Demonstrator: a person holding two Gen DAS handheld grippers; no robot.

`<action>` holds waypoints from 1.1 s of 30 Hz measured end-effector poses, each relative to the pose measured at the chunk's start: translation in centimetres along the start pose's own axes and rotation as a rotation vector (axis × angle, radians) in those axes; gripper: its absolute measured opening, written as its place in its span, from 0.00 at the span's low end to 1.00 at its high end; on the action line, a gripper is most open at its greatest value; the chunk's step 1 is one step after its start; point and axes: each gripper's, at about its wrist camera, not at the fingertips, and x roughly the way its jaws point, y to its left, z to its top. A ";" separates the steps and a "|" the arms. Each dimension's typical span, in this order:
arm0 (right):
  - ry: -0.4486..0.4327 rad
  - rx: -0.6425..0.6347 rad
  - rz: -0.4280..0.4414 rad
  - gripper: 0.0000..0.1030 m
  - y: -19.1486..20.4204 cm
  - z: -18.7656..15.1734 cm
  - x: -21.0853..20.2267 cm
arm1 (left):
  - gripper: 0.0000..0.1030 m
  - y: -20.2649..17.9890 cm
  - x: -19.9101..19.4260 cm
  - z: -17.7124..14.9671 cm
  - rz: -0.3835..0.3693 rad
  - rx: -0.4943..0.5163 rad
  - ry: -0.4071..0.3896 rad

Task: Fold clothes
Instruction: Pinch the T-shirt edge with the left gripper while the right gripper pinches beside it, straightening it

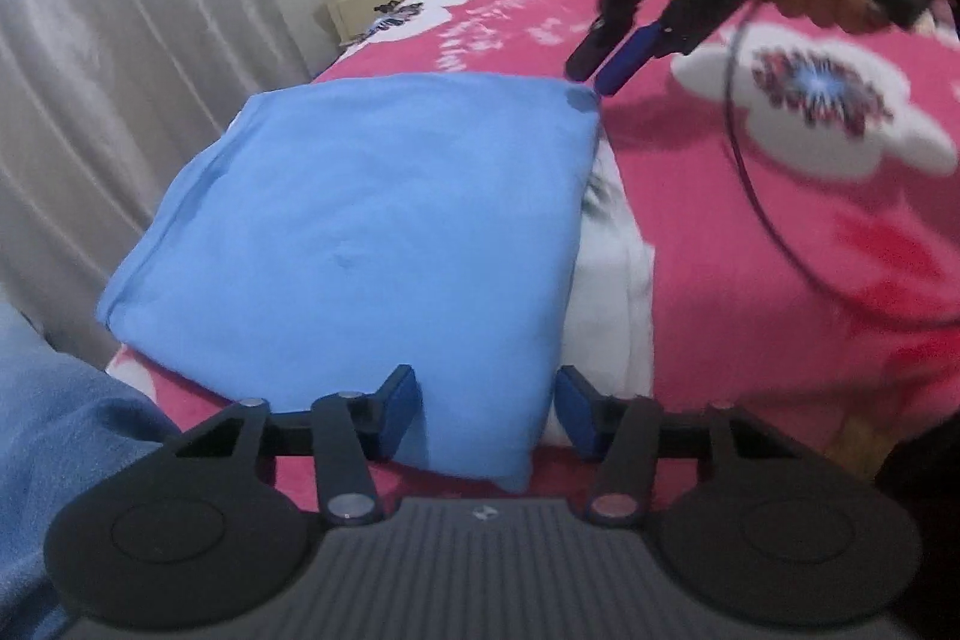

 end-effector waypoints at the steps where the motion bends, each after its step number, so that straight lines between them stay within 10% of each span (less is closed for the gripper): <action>1: 0.010 0.015 -0.007 0.24 -0.1 -0.1 0.7 | 0.41 -0.1 0.0 0.0 0.003 0.011 0.005; 18: -0.011 0.083 -0.026 0.23 -0.5 -1.2 2.7 | 0.12 -0.6 0.3 0.2 0.021 0.102 0.003; 33: -0.076 -0.194 -0.094 0.07 5.0 0.8 0.2 | 0.06 2.7 -2.9 2.6 -0.069 -0.044 -0.015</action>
